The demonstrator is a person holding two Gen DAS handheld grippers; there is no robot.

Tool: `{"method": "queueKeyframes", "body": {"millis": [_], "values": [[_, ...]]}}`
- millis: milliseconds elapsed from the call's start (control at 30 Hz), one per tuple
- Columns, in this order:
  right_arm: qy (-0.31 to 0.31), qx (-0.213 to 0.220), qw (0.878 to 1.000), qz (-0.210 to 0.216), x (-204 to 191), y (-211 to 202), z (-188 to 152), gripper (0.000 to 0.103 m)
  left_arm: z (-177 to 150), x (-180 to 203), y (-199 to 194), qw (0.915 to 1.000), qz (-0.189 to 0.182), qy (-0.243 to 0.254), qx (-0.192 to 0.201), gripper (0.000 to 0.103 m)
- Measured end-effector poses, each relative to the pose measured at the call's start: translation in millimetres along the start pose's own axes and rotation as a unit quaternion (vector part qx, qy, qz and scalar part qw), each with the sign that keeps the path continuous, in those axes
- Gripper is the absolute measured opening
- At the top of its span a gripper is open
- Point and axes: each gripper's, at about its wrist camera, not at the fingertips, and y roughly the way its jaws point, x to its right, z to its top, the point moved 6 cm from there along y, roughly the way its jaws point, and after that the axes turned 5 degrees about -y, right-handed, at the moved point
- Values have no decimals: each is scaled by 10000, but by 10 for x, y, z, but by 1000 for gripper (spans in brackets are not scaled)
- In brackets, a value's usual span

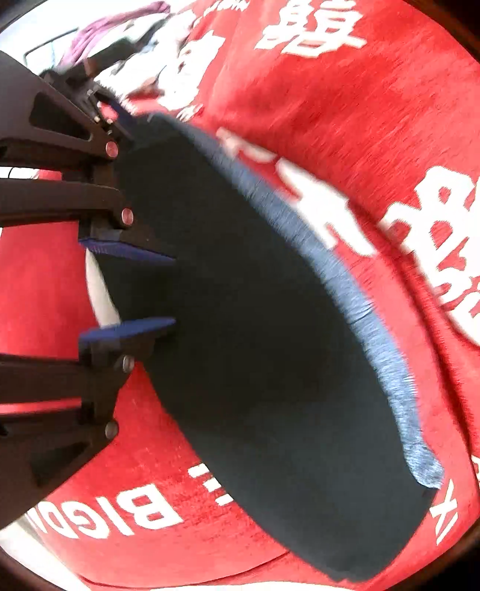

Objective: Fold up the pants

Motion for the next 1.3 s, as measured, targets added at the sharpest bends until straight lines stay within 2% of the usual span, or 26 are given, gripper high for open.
{"method": "queueKeyframes", "body": {"millis": [67, 100, 167, 267, 367, 567, 700, 833, 900, 1000, 1067, 1167, 1200, 1233, 1300], "values": [[-73, 65, 10000, 14, 67, -35, -46, 17, -18, -6, -28, 9996, 106, -162, 202, 101], [-66, 43, 10000, 26, 64, -50, -69, 17, -42, -10, -18, 9997, 55, -211, 54, 101], [27, -80, 10000, 45, 98, -108, -187, 25, -75, -40, -33, 9994, 56, -320, -77, 101], [147, -254, 9991, 302, 175, -164, -357, 26, -143, 21, -103, 9995, 108, -209, -230, 101], [331, -272, 9979, 494, 302, -281, -494, 31, -191, 242, -216, 9997, 44, 64, -212, 101], [721, -123, 9956, 584, 546, -476, -490, 34, -204, 959, -361, 9974, -443, 464, -329, 101], [769, 104, 9958, 480, 806, -741, -333, 34, -39, 1416, -432, 9958, -708, 540, -200, 101], [527, 443, 9976, -62, 1247, -1155, 22, 34, 260, 1719, -431, 9960, -775, 444, 23, 101], [613, 572, 9963, -200, 1487, -1267, 237, 35, 471, 1887, -378, 9967, -743, 299, 149, 101], [1158, 698, 9907, -133, 1944, -1250, 592, 36, 727, 2045, -258, 9975, -665, 32, 233, 101], [1640, 749, 9836, 79, 2189, -1121, 783, 36, 857, 2127, -224, 9980, -542, -106, 298, 101], [2018, 804, 9758, 256, 2396, -949, 982, 36, 955, 2208, -165, 9984, -408, -174, 357, 101], [2010, 805, 9759, 254, 2400, -905, 1025, 22, 948, 2225, -127, 9986, -365, -181, 351, 101], [1930, 826, 9775, 205, 2400, -888, 1060, 17, 938, 2241, -83, 9988, -332, -172, 319, 101], [1692, 788, 9824, 72, 2376, -879, 1072, 17, 847, 2275, 74, 9996, -219, -83, 133, 101]]}}
